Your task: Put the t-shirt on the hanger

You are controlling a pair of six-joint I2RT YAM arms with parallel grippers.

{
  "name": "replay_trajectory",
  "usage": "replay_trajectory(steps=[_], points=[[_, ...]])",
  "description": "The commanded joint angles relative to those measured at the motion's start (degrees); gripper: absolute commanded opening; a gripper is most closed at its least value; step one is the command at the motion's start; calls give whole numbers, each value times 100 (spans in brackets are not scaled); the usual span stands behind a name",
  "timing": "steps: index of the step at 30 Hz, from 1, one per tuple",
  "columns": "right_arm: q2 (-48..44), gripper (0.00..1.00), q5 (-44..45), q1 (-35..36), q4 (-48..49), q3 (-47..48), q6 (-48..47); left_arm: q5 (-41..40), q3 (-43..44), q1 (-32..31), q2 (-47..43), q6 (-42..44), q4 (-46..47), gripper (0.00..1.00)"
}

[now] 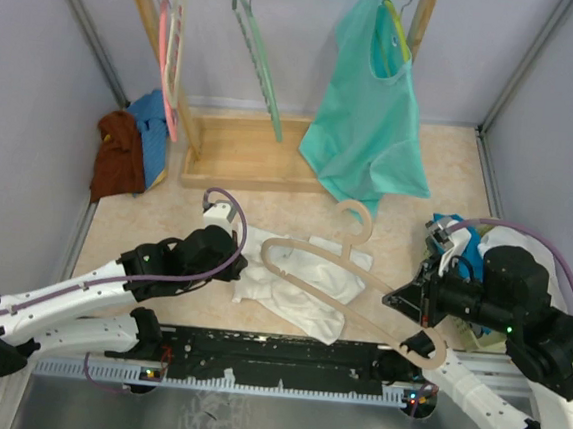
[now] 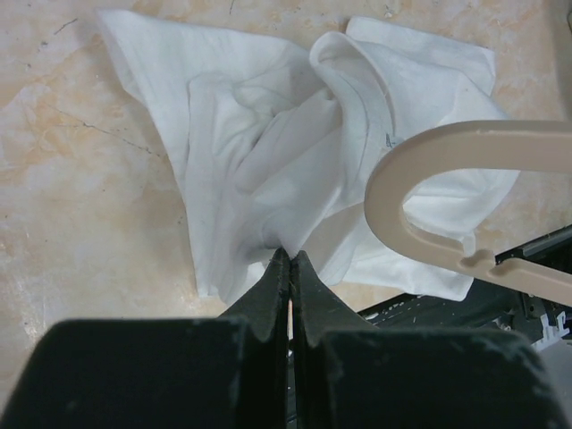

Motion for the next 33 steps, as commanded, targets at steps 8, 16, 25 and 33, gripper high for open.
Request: replay_trajectory(steps=[8, 16, 25, 33], points=[[418, 0, -48, 17, 823, -174, -327, -166, 95, -14, 47, 64, -11, 0], [527, 0, -297, 20, 922, -161, -337, -190, 443, -4, 309, 235, 14, 0], [387, 0, -412, 25, 898, -374, -302, -177, 790, 87, 573, 469, 41, 0], [292, 0, -475, 21, 753, -270, -244, -150, 1005, 135, 790, 617, 62, 0]])
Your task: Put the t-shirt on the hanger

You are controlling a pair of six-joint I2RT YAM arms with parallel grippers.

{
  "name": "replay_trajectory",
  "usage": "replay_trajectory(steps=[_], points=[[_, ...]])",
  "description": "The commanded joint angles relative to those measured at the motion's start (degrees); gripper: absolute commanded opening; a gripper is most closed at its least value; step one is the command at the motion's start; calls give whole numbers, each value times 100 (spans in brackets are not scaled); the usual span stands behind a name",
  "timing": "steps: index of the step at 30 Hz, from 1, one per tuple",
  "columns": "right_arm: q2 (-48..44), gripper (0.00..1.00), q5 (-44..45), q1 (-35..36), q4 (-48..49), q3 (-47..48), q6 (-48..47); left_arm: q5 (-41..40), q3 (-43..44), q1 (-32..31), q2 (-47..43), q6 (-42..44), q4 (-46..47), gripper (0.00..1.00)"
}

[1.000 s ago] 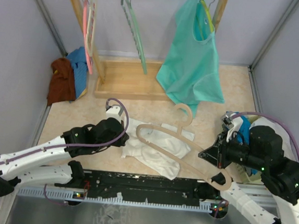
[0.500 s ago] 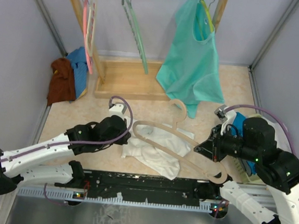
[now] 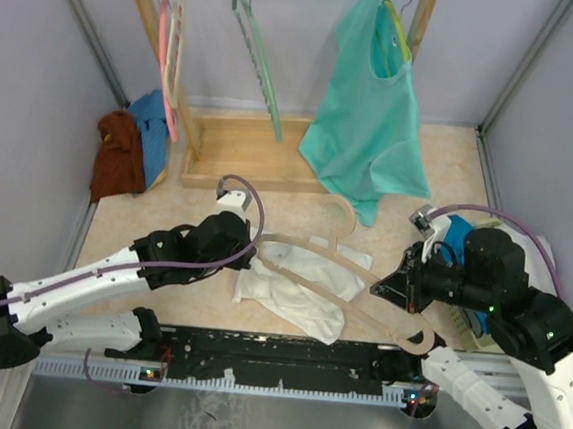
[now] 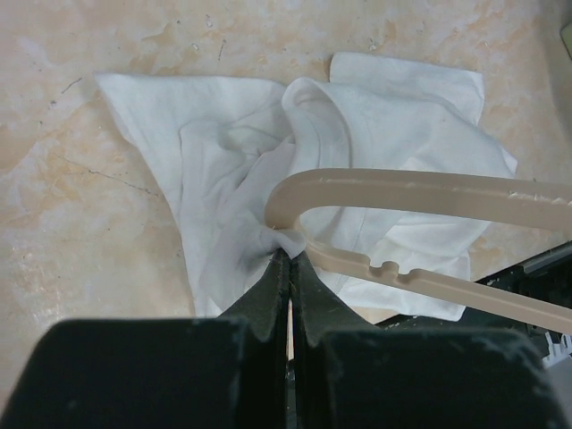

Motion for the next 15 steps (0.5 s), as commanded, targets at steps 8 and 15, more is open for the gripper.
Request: replay_trajectory(steps=[8, 15], points=[[-108, 0, -245, 23, -145, 497, 85, -57, 419, 116, 162, 178, -94, 0], [-144, 0, -251, 21, -321, 522, 115, -88, 484, 140, 64, 108, -340, 0]])
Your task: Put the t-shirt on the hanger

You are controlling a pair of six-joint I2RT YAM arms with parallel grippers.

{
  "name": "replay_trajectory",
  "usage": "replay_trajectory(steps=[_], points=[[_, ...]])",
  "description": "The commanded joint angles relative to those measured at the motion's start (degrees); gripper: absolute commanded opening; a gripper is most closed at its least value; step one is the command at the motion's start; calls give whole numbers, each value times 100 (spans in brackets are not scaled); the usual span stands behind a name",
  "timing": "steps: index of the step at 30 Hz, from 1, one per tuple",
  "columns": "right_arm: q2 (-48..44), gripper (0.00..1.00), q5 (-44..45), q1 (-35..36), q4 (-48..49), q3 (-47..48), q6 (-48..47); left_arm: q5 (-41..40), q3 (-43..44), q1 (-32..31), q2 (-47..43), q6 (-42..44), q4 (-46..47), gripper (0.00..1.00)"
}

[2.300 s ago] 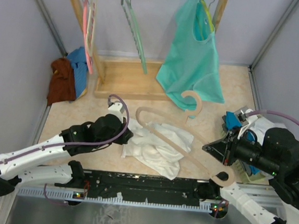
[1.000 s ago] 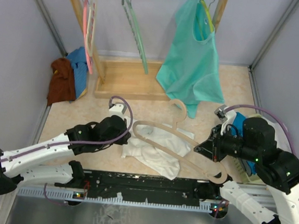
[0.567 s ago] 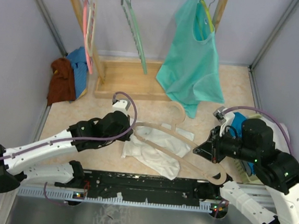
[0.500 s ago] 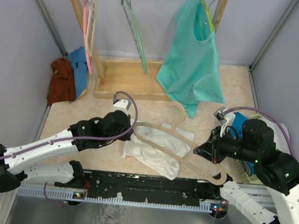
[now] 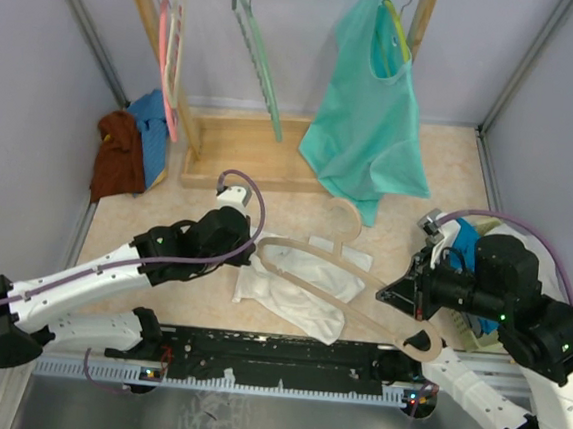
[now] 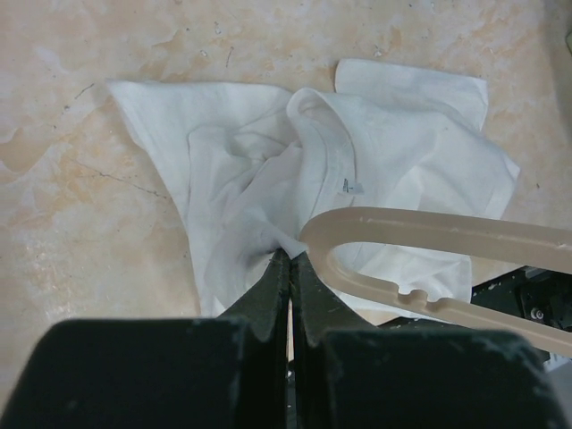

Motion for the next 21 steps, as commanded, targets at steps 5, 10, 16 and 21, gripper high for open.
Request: replay_trajectory(steps=[5, 10, 16, 21], points=[[-87, 0, -421, 20, 112, 57, 69, -94, 281, 50, -111, 12, -301, 0], [-18, 0, -555, 20, 316, -7, 120, -41, 337, 51, -119, 44, -330, 0], [193, 0, -541, 20, 601, -83, 80, 43, 460, 55, -158, 140, -423, 0], [575, 0, -608, 18, 1219, 52, 142, -24, 912, 56, -159, 331, -724, 0]])
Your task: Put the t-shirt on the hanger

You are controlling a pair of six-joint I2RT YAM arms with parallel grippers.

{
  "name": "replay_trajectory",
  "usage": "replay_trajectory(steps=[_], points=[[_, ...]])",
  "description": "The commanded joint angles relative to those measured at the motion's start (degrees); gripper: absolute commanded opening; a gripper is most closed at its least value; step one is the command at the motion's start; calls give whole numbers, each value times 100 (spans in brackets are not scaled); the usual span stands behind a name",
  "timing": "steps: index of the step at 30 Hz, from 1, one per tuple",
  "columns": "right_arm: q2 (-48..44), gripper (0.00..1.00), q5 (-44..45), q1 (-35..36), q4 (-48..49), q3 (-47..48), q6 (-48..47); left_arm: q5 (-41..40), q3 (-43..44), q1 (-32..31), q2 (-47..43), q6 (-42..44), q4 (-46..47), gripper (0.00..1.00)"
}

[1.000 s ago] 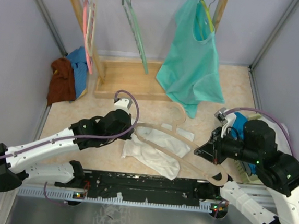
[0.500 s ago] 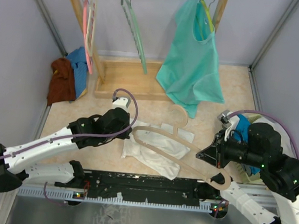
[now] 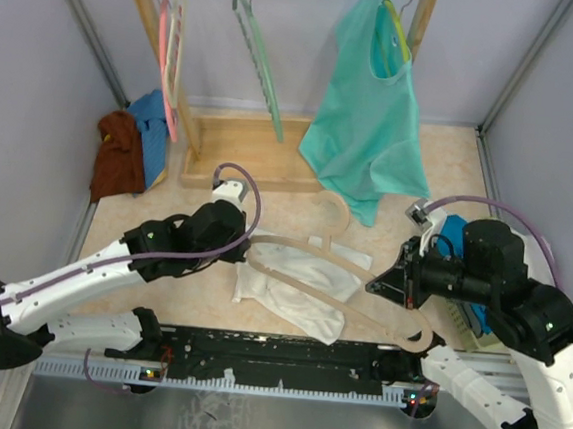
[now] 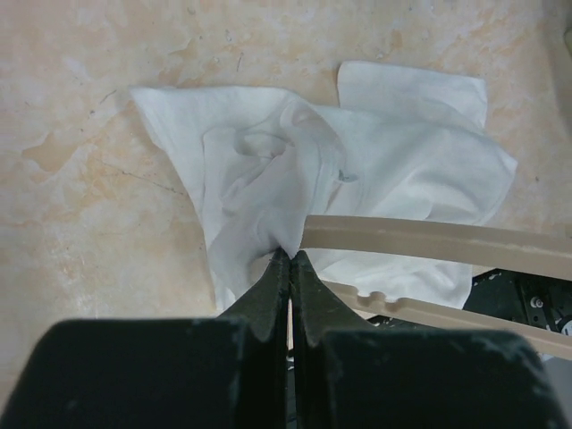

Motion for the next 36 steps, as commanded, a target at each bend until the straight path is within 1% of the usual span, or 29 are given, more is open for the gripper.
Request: replay_trajectory(steps=[1, 4, 7, 11, 14, 16, 18, 21, 24, 32, 36], points=[[428, 0, -296, 20, 1076, 188, 88, -69, 724, 32, -120, 260, -350, 0], [733, 0, -346, 20, 1433, 457, 129, -114, 1285, 36, -57, 459, -642, 0], [1057, 0, -341, 20, 1709, 882, 159, -132, 2187, 32, 225, 775, -985, 0], [1359, 0, -238, 20, 1790, 1561, 63, -89, 3576, 36, 853, 1237, -1424, 0], [1350, 0, -202, 20, 1768, 1724, -9, 125, 4239, 34, 1214, 1446, -1714, 0], [1253, 0, -215, 20, 1731, 1604, -48, 296, 4334, 31, 1323, 1469, -1763, 0], [1065, 0, -295, 22, 1797, 1286, -23, 525, 4187, 34, 1285, 1453, -1620, 0], [732, 0, -547, 20, 2083, 565, 103, 765, 3918, 29, 1210, 1405, -1390, 0], [411, 0, -766, 20, 2468, 57, 233, 1097, 3853, 29, 1172, 1458, -1141, 0], [277, 0, -911, 21, 2660, -509, 190, 1968, 4459, 29, 1446, 1592, -983, 0], [179, 0, -957, 20, 2804, -708, 246, 2317, 4632, 29, 1554, 1615, -890, 0]])
